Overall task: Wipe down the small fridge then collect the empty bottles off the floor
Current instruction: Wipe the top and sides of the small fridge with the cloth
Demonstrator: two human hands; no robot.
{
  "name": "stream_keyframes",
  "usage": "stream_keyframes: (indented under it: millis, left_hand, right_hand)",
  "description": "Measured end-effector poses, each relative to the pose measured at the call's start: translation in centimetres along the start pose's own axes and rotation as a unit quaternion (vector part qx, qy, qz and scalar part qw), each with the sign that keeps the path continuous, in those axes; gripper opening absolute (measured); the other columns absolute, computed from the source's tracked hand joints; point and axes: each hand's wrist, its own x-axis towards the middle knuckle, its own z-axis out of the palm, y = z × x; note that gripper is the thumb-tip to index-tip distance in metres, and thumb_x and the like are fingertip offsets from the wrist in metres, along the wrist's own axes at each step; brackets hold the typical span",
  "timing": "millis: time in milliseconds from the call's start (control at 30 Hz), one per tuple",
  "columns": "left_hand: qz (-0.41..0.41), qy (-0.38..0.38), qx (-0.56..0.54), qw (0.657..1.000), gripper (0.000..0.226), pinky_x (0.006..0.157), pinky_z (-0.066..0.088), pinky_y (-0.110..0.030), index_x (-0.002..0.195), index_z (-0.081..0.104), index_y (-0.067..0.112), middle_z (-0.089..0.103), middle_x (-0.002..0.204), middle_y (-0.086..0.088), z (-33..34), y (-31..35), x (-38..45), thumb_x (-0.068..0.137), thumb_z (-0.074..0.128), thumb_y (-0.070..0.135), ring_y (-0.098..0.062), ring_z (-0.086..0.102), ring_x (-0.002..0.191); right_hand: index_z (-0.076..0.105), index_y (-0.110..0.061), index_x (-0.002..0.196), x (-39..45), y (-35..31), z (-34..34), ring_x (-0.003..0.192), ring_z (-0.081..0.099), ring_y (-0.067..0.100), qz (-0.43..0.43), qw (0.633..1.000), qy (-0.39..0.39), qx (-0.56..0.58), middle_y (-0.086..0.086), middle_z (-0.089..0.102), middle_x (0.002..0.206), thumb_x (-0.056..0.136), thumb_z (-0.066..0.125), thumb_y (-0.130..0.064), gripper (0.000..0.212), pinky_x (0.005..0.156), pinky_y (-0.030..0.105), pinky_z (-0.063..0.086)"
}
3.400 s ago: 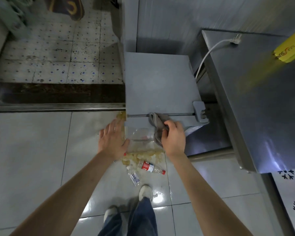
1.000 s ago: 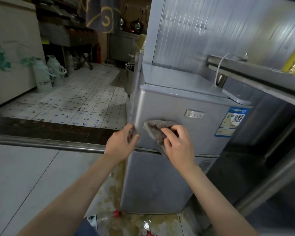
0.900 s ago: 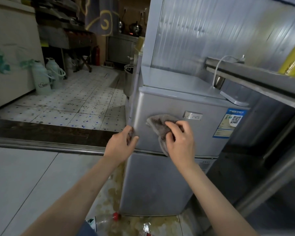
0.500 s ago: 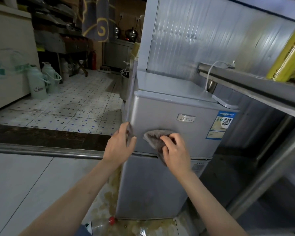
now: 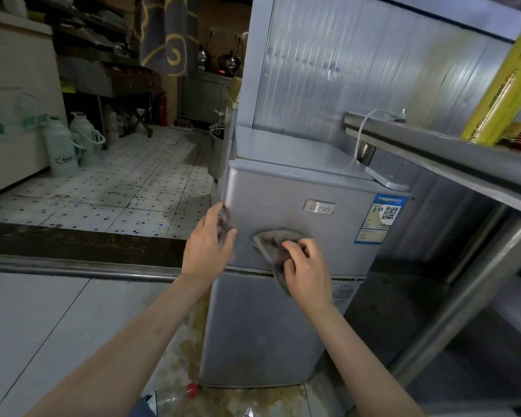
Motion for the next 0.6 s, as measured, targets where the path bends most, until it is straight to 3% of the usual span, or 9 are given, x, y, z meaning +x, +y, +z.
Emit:
stream_keyframes:
  millis: [100, 267, 400, 533, 600]
  left_hand:
    - [-0.003, 0.002, -0.006, 1.0, 0.054, 0.083, 0.05, -0.04, 0.137, 0.037, 0.02, 0.061, 0.114, -0.011, -0.1, 0.0, 0.0, 0.088, 0.06, 0.023, -0.03, 0.062, 0.092]
    - [-0.005, 0.006, -0.016, 1.0, 0.053, 0.083, 0.05, -0.039, 0.137, 0.039, 0.019, 0.061, 0.114, -0.008, 0.0, -0.1, -0.1, 0.089, 0.06, 0.022, -0.026, 0.061, 0.093]
    - [-0.015, 0.016, -0.009, 1.0, 0.052, 0.083, 0.05, -0.039, 0.136, 0.039, 0.018, 0.061, 0.116, -0.008, 0.3, -0.2, -0.3, 0.089, 0.06, 0.023, -0.027, 0.061, 0.096]
    - [-0.019, 0.019, -0.009, 1.0, 0.048, 0.08, 0.05, -0.04, 0.133, 0.041, 0.019, 0.061, 0.111, -0.007, 0.6, -0.1, -0.3, 0.089, 0.059, 0.025, -0.026, 0.061, 0.093]
    - [-0.024, 0.022, -0.011, 0.999, 0.046, 0.08, 0.051, -0.04, 0.131, 0.043, 0.018, 0.061, 0.109, -0.006, 0.6, -0.2, -0.4, 0.089, 0.059, 0.025, -0.025, 0.061, 0.091]
  right_hand:
    - [0.065, -0.008, 0.105, 0.5, -0.1, -0.5, 0.076, 0.059, 0.029, 0.033, 0.998, 0.036, 0.036, 0.013, 0.056, 0.093, 0.081, 0.05, -0.01, 0.029, 0.057, 0.034, 0.053]
    - [0.064, -0.009, 0.112, 3.0, -1.2, -1.6, 0.074, 0.055, 0.022, 0.042, 0.993, 0.088, 0.066, 0.011, 0.053, 0.093, 0.082, 0.058, -0.002, 0.032, 0.058, 0.028, 0.047]
    - [0.066, -0.01, 0.107, 1.5, -0.8, -0.4, 0.076, 0.058, 0.027, 0.017, 0.998, 0.041, 0.04, 0.013, 0.055, 0.093, 0.081, 0.044, -0.014, 0.035, 0.061, 0.031, 0.05]
    - [0.065, -0.007, 0.102, -0.1, 0.4, 0.1, 0.08, 0.058, 0.031, -0.006, 0.999, -0.031, 0.011, 0.015, 0.055, 0.094, 0.073, 0.059, 0.002, 0.031, 0.052, 0.039, 0.053]
    - [0.066, -0.007, 0.099, -0.1, 0.4, -0.2, 0.078, 0.058, 0.029, 0.009, 0.999, -0.021, 0.023, 0.013, 0.054, 0.093, 0.072, 0.062, 0.004, 0.029, 0.053, 0.037, 0.052]
